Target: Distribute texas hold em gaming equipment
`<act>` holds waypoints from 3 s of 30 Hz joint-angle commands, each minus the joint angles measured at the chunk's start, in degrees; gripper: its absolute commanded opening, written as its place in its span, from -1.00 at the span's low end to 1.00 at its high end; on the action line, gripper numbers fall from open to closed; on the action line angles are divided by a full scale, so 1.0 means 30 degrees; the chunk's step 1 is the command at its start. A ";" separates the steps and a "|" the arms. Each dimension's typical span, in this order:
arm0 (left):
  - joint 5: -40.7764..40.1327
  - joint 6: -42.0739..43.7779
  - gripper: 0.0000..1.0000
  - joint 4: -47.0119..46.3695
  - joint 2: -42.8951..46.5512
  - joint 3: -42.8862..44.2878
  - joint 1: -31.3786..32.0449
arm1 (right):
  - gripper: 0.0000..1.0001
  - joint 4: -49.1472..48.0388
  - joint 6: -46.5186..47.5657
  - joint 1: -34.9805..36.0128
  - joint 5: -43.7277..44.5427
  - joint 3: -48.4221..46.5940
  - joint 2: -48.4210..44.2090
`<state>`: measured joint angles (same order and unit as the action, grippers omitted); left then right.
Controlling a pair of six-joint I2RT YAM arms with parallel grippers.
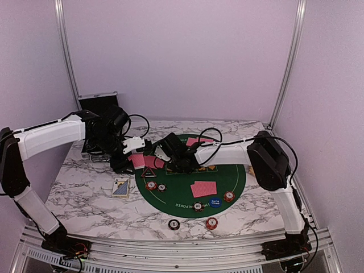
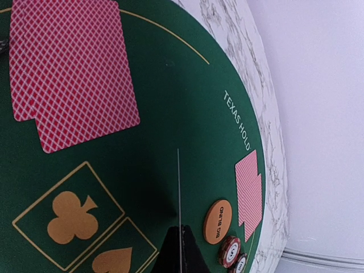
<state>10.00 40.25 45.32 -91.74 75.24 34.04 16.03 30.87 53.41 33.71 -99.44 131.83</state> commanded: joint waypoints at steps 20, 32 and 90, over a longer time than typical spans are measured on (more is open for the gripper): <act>0.0288 0.0062 -1.00 0.0318 0.0150 0.0581 -0.0127 | -0.19 0.0944 -0.2201 0.0677 -0.3816 0.1857 -0.1341; 0.0214 0.0098 -1.00 0.0478 0.0105 0.0891 -0.0127 | 0.16 0.1333 -0.4094 -0.0287 -0.6914 0.2597 -0.2824; 0.0662 0.0324 -1.00 0.0567 0.0160 0.0627 -0.0573 | 0.19 0.0133 -2.1980 -0.3245 -1.7918 -0.3941 0.2533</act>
<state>10.48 40.56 45.50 -91.79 76.44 32.82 14.85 -34.35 43.48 -21.43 -110.21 138.19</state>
